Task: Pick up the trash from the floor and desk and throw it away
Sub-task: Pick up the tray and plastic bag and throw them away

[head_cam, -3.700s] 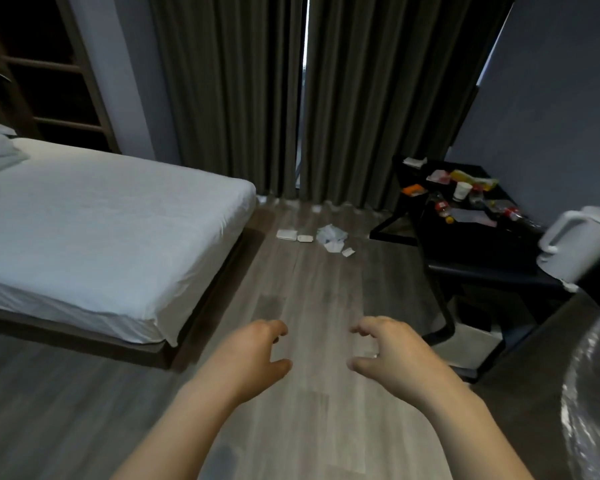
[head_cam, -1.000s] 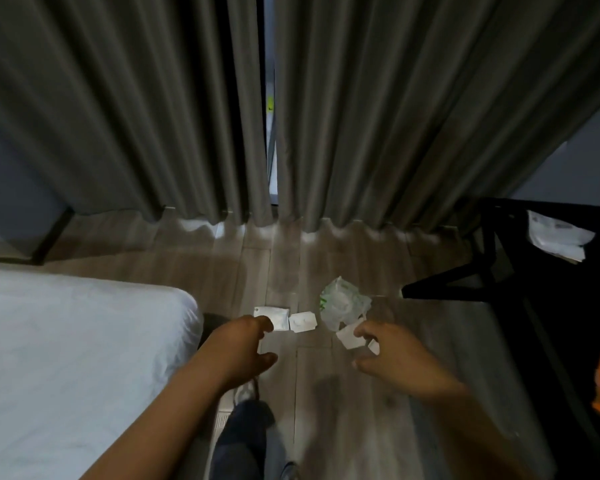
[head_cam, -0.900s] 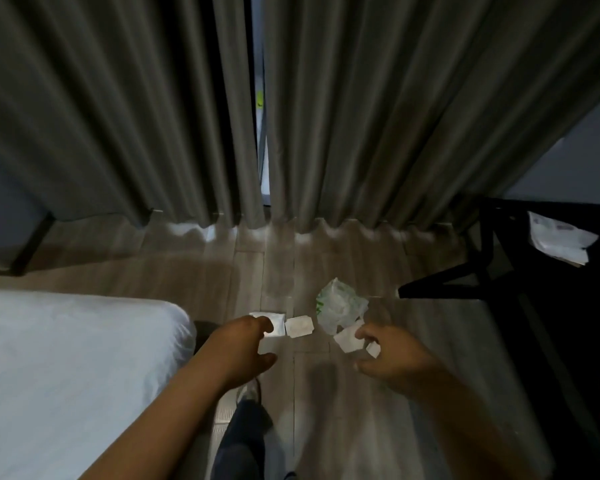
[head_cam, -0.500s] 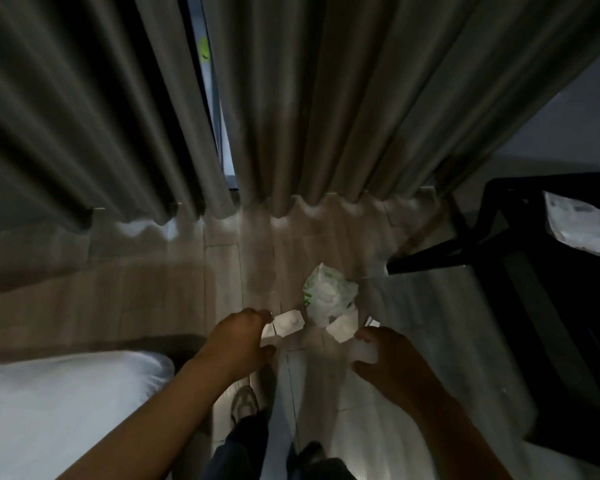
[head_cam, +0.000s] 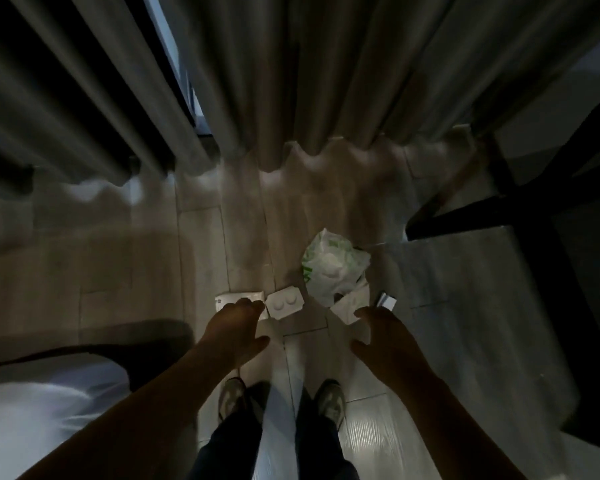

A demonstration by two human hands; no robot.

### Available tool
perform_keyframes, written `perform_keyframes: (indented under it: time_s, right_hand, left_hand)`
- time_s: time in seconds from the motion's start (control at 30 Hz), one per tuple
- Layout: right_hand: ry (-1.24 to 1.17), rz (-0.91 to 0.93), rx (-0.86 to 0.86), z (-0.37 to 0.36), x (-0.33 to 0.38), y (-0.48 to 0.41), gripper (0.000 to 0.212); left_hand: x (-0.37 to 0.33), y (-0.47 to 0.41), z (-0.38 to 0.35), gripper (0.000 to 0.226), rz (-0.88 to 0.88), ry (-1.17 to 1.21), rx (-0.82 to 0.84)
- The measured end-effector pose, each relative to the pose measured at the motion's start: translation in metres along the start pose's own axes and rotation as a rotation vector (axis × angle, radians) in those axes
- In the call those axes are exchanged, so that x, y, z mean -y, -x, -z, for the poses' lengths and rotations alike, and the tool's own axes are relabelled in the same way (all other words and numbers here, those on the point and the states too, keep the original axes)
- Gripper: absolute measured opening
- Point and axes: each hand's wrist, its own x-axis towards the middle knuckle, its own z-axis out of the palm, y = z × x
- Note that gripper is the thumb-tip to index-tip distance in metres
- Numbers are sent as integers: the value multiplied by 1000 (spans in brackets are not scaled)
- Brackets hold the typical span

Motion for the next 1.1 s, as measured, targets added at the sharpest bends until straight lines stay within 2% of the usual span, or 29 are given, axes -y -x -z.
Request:
perform_keyframes:
  time_s: [0.27, 0.4, 0.63, 0.8, 0.97, 1.03, 1.1]
  right_hand:
    - [32, 46, 63, -129, -77, -144, 60]
    - [133, 88, 68, -193, -113, -208, 61]
    - [311, 217, 66, -289, -165, -320, 54]
    - [391, 239, -21, -326, -180, -373, 41]
    - [362, 276, -64, -344, -188, -383, 44]
    - [363, 274, -45, -345, -190, -375, 45]
    - [346, 274, -42, -343, -193, -365, 49]
  left_hand:
    - [48, -146, -140, 67, 47, 0, 42]
    - [70, -219, -200, 65, 41, 12, 28]
    - [111, -341, -308, 93, -176, -274, -31]
    - [128, -400, -347, 110, -161, -274, -144]
    - [135, -415, -367, 118, -193, -415, -196]
    - [131, -411, -366, 114, -207, -360, -158]
    - [126, -405, -363, 99, -216, -199, -120]
